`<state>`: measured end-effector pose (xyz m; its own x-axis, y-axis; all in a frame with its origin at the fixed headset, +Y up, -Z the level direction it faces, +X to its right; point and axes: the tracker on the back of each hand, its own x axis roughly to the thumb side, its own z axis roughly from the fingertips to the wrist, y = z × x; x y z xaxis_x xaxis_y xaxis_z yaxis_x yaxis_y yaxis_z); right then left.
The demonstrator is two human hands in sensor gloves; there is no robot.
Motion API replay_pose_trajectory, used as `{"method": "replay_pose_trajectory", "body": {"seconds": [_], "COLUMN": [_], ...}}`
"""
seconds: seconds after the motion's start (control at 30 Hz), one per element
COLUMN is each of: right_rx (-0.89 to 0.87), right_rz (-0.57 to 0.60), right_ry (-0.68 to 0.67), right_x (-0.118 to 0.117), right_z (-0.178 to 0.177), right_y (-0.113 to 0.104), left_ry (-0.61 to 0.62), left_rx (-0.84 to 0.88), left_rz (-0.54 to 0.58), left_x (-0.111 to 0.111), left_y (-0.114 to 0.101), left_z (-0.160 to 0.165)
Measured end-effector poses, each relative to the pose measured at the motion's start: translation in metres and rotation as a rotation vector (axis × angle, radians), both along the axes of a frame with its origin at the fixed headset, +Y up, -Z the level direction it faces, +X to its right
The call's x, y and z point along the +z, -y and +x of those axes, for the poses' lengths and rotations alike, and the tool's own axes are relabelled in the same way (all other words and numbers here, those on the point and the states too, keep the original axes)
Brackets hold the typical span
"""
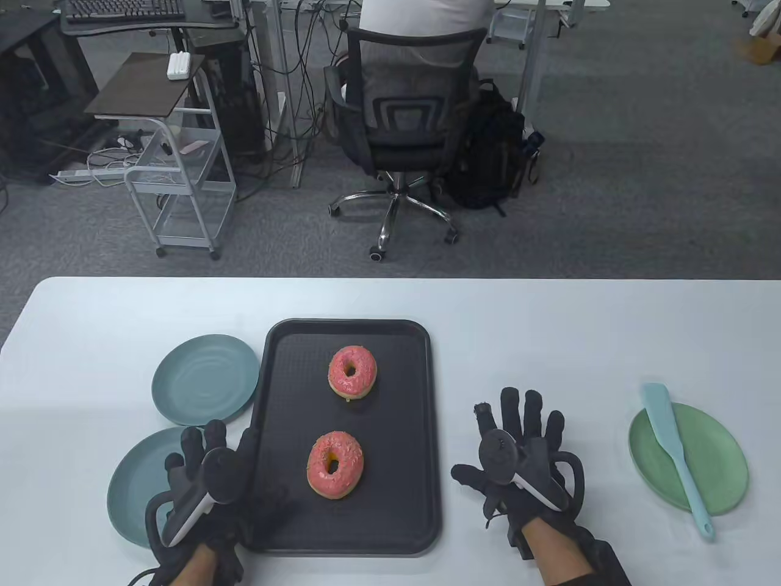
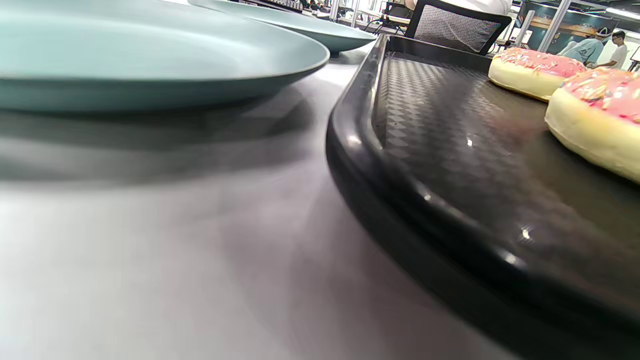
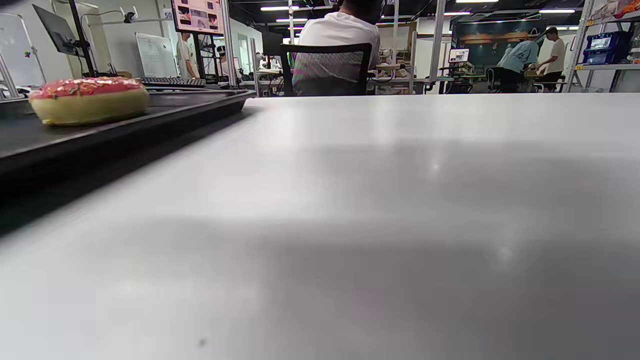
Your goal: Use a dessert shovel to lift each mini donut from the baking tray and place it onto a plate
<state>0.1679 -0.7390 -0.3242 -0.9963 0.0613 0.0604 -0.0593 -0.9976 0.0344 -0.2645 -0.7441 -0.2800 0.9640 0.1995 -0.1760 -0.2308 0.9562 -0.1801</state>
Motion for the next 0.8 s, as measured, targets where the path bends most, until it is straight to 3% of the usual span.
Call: {"method": "replay_pose_trajectory", "body": {"seconds": [0.3,0.8], "right_rx": [-0.021,-0.003], "right_rz": [0.013,0.005], "right_ry": [0.015,0.0], "right_x": [0.001,0.002], "right_z": [0.007,0.004], "right_y": [-0.003,-0.001], "left_ry": [-0.059,-0.18], "left_rx": [0.025,0.07], "left_rz": [0.039,0.011], "left_x": [0.001,0.001], "left_y": [-0.008,-0.007], "left_z": [-0.013,-0.046]}}
